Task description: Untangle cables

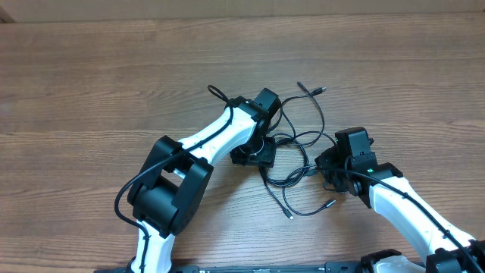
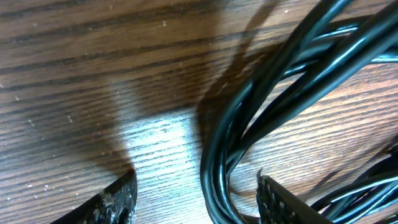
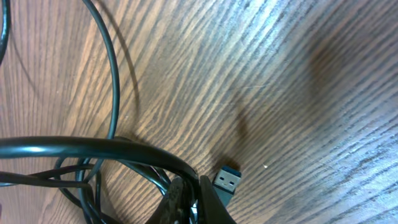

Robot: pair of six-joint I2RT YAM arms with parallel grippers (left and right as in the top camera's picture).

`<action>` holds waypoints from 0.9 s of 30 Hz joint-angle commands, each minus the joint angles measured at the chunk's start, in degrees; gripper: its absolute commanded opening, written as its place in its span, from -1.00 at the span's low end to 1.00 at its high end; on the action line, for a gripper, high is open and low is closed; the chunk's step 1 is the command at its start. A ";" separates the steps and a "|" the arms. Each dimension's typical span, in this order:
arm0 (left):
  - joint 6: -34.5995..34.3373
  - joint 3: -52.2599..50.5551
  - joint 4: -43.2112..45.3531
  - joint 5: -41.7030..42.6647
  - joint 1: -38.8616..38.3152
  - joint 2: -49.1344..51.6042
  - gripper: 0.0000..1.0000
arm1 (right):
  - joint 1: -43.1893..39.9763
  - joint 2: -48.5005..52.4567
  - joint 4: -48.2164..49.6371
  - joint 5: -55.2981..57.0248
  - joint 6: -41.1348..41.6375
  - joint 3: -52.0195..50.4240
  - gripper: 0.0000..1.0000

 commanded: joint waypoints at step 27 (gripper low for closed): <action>11.91 -0.48 -4.92 10.16 5.95 -1.29 0.41 | -15.72 -15.56 27.76 -37.99 -11.30 8.83 -0.93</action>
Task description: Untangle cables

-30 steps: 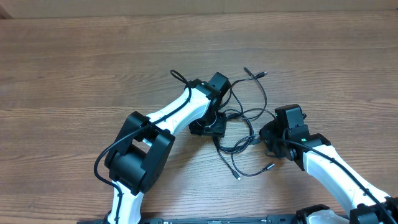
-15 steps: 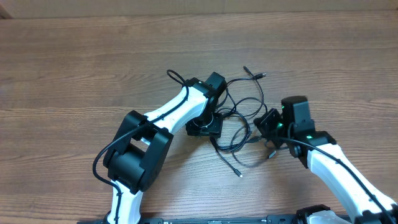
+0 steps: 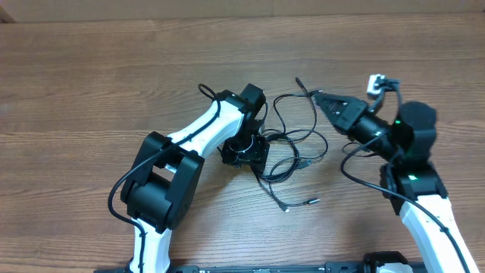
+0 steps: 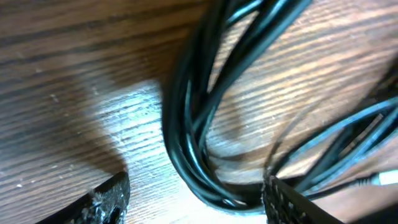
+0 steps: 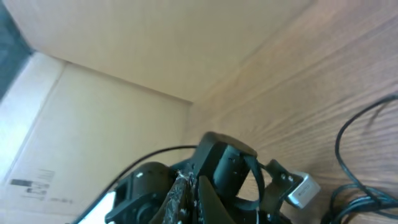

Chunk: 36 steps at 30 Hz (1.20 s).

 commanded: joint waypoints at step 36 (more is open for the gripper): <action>-8.00 -0.39 2.73 -0.83 1.57 -1.27 0.08 | 2.01 26.97 -31.45 6.64 -11.32 -0.17 -0.35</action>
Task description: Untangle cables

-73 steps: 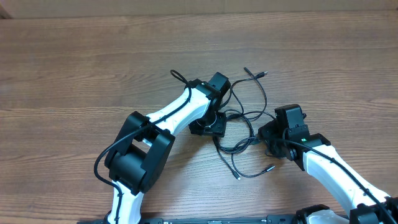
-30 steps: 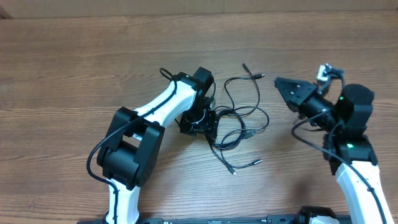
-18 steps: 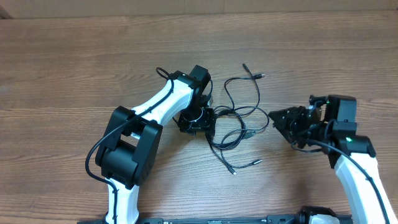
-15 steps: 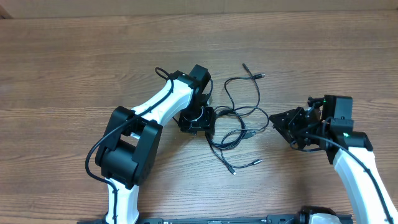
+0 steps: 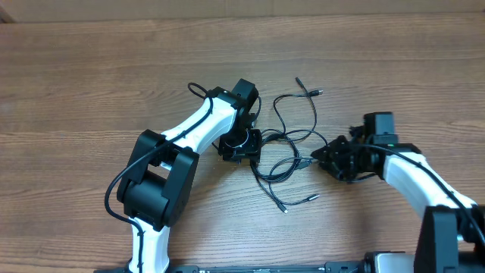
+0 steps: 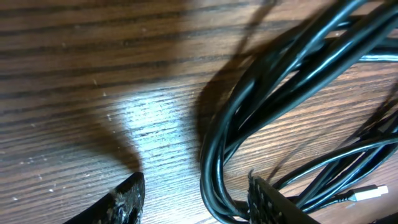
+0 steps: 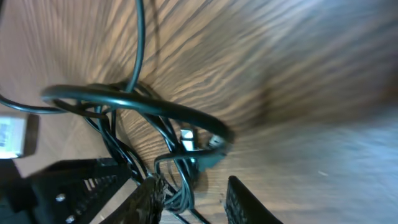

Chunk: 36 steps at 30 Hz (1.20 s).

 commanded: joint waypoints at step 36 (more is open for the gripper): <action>-1.22 -0.33 0.11 -1.68 -0.83 -1.27 0.18 | 16.57 0.98 10.21 27.23 23.76 -0.39 -0.46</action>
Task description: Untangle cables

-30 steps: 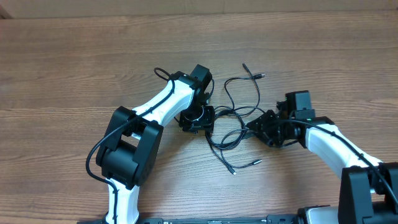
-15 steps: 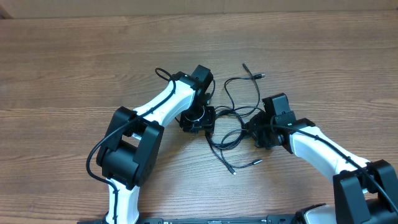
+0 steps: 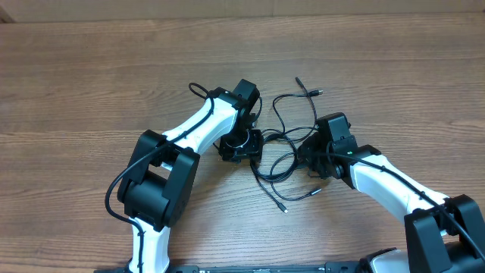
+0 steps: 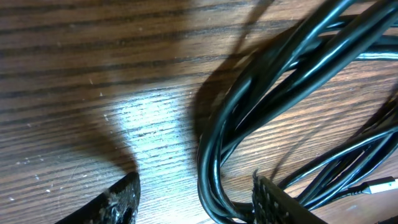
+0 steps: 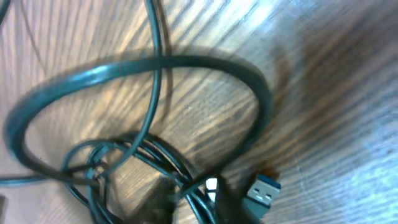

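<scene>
A tangle of thin black cables (image 3: 282, 155) lies mid-table between both arms. My left gripper (image 3: 241, 145) is down at its left end. In the left wrist view, the left gripper (image 4: 196, 186) is open, with a bundle of black cable loops (image 4: 214, 168) between its fingers, close to the right finger (image 4: 280, 202). My right gripper (image 3: 309, 159) is at the tangle's right side. The right wrist view is blurred: the right gripper (image 5: 196, 199) has its fingers a narrow gap apart with cable strands between them, and a blue-tongued USB plug (image 5: 262, 190) lies just to the right.
Loose cable ends reach out from the tangle: one plug at the back (image 3: 318, 92) and two at the front (image 3: 314, 191), (image 3: 285, 209). A big single loop (image 5: 143, 81) arches over the wood table (image 3: 91, 76) in the right wrist view.
My right gripper has moved left, from beside the tangle onto its right end, and its fingers now stand closer together around cable strands. The left gripper and bundle are as before.
At first my right gripper was shut on a cable by the USB plug, the left open around the bundle. Then the right arm was raised and the tangle had shifted left. Later the right gripper was down and open to the right; now it is at the tangle.
</scene>
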Robot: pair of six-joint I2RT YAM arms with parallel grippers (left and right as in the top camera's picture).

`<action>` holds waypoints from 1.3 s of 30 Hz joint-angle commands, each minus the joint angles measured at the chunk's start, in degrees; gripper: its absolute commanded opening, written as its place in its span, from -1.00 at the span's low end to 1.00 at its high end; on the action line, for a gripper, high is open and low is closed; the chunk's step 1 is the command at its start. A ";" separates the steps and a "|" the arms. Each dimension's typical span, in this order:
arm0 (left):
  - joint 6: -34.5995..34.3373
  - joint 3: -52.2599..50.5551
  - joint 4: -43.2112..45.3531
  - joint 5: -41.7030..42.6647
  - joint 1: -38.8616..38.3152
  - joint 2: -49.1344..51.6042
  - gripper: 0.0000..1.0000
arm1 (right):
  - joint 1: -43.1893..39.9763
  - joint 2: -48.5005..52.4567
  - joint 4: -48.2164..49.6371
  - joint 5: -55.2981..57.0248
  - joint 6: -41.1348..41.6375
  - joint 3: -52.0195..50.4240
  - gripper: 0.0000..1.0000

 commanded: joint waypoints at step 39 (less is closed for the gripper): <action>-0.81 -0.31 -1.75 -1.25 -0.44 -1.27 0.53 | -1.86 -4.46 10.36 -18.18 -2.86 0.57 -0.92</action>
